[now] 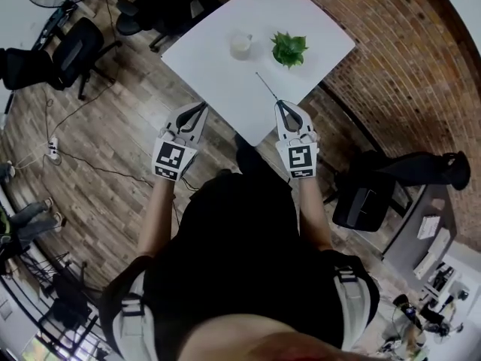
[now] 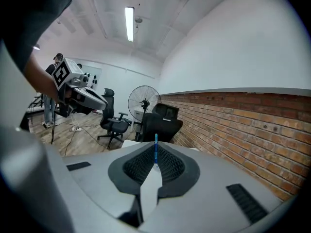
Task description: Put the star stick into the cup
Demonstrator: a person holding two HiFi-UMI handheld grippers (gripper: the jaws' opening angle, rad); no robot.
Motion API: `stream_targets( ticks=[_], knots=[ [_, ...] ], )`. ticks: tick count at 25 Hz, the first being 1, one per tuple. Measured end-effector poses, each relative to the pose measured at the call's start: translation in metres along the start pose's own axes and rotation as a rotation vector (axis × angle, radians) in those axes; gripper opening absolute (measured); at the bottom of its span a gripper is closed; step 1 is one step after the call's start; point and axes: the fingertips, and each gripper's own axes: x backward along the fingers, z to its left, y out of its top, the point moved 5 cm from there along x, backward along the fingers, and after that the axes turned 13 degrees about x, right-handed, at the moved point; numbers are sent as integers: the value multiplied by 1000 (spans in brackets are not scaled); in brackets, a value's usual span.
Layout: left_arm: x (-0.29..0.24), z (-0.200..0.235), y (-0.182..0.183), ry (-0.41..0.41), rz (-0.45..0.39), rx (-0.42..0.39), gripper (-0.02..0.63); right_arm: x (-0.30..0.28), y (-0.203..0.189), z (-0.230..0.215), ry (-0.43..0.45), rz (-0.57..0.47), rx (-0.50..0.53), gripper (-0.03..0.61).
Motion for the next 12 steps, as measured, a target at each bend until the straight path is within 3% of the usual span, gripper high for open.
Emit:
stream_targets(
  ticks=[12],
  knots=[
    [-28, 25, 14, 113, -9, 41, 31, -55, -5, -37, 95, -22, 29, 9]
  ],
)
